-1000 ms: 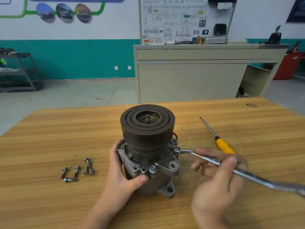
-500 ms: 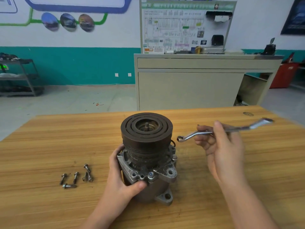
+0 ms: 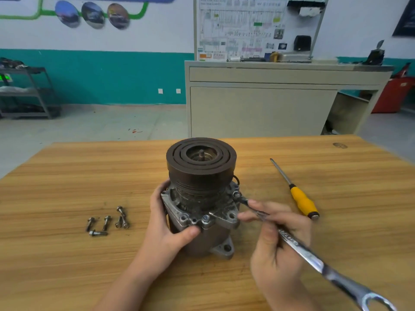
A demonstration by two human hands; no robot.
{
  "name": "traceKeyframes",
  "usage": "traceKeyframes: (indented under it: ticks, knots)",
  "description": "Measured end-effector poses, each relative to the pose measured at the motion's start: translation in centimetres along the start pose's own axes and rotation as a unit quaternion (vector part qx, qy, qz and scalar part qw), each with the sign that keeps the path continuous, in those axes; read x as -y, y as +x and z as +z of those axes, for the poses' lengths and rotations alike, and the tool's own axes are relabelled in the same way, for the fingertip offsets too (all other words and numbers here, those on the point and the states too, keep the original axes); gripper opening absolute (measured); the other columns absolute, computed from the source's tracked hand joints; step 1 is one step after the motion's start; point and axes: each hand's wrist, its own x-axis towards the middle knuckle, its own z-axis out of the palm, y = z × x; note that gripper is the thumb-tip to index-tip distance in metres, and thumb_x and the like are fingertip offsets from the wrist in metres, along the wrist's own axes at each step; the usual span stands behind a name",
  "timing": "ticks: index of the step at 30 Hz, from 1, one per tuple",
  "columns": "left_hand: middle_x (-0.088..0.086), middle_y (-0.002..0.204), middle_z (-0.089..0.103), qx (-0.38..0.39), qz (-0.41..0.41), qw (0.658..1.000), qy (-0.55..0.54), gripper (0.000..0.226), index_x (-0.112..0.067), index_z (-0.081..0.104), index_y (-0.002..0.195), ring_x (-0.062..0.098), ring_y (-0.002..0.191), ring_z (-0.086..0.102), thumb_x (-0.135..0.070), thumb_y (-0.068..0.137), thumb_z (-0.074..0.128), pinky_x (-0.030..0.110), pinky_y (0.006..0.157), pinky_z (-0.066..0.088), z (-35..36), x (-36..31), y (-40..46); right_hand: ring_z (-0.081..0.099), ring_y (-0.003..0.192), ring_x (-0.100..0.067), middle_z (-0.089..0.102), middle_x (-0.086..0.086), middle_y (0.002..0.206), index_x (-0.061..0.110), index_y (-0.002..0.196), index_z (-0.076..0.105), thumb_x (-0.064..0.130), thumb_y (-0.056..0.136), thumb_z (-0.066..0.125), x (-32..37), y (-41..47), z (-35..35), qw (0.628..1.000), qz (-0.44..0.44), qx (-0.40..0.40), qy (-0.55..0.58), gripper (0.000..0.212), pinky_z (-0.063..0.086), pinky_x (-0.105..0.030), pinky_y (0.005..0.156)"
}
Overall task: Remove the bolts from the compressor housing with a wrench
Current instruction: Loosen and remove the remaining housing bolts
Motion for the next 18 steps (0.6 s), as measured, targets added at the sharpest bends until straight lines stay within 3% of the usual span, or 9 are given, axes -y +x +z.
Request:
traceKeyframes:
  ticks: [2, 4, 7, 9, 12, 15, 18]
  knots:
    - [-0.044, 0.127, 0.041, -0.002, 0.006, 1.000, -0.001, 0.102, -0.045, 0.018, 0.133, -0.016, 0.123, 0.039, -0.076, 0.053, 0.072, 0.000, 0.091, 0.033, 0.1, 0.0, -0.1, 0.066, 0.062, -0.016, 0.065, -0.001, 0.092, 0.027, 0.098, 0.042, 0.032, 0.103, 0.038, -0.1, -0.3, 0.3, 0.998, 0.026, -0.049, 0.017, 0.009, 0.052, -0.022, 0.065]
    - [-0.042, 0.129, 0.040, 0.002, 0.004, 1.000, -0.004, 0.105, -0.048, 0.016, 0.134, -0.014, 0.125, 0.039, -0.075, 0.051, 0.074, 0.001, 0.093, 0.033, 0.2, 0.1, -0.1, 0.061, 0.052, -0.017, 0.067, -0.001, 0.077, 0.029, 0.094, 0.043, 0.036, 0.103, 0.035, -0.2, 0.6, 0.6, 0.981, 0.111, -0.153, 0.045, 0.014, 0.050, -0.024, 0.055]
    - [-0.039, 0.133, 0.038, 0.007, -0.002, 1.000, -0.003, 0.114, -0.049, 0.012, 0.136, -0.010, 0.129, 0.037, -0.072, 0.047, 0.079, 0.003, 0.097, 0.033, 0.2, 0.4, -0.1, 0.051, 0.040, -0.013, 0.064, -0.001, 0.057, 0.021, 0.083, 0.043, 0.034, 0.100, 0.034, -1.7, 2.8, 0.4, 0.907, 0.319, -0.262, 0.088, 0.023, 0.041, -0.020, 0.041]
    - [-0.039, 0.136, 0.035, 0.006, -0.010, 1.000, 0.000, 0.122, -0.045, 0.007, 0.140, -0.010, 0.131, 0.035, -0.072, 0.046, 0.079, 0.003, 0.098, 0.032, 0.3, 0.6, -0.1, 0.045, 0.036, -0.010, 0.059, -0.002, 0.055, 0.015, 0.085, 0.044, 0.027, 0.103, 0.035, -3.4, 4.7, 0.0, 0.849, 0.451, -0.247, 0.121, 0.023, 0.036, -0.019, 0.036]
    - [-0.036, 0.138, 0.036, 0.009, -0.018, 1.000, 0.004, 0.131, -0.031, 0.004, 0.147, -0.007, 0.132, 0.035, -0.071, 0.047, 0.079, 0.006, 0.100, 0.033, 0.3, 0.7, 0.0, 0.042, 0.034, -0.008, 0.059, -0.006, 0.058, 0.013, 0.092, 0.049, 0.015, 0.102, 0.041, -5.5, 7.5, 0.2, 0.780, 0.593, -0.156, 0.127, 0.013, 0.033, -0.017, 0.034]
    - [-0.030, 0.140, 0.038, 0.014, -0.024, 1.000, 0.009, 0.132, -0.028, 0.003, 0.150, -0.003, 0.133, 0.036, -0.069, 0.050, 0.080, 0.010, 0.103, 0.034, 0.2, 0.6, 0.1, 0.043, 0.037, -0.009, 0.064, -0.003, 0.055, 0.012, 0.095, 0.050, 0.014, 0.102, 0.042, -5.8, 8.9, 0.4, 0.749, 0.626, -0.104, 0.190, 0.011, 0.033, -0.015, 0.034]
    - [-0.027, 0.148, 0.030, 0.013, -0.027, 0.999, 0.019, 0.138, -0.031, -0.006, 0.151, -0.007, 0.136, 0.031, -0.073, 0.050, 0.077, 0.005, 0.104, 0.029, 0.0, 0.5, 0.2, 0.046, 0.036, -0.008, 0.054, 0.002, 0.050, 0.013, 0.088, 0.051, 0.017, 0.101, 0.046, -4.9, 9.2, -1.0, 0.765, 0.564, -0.186, 0.249, 0.014, 0.037, -0.017, 0.038]
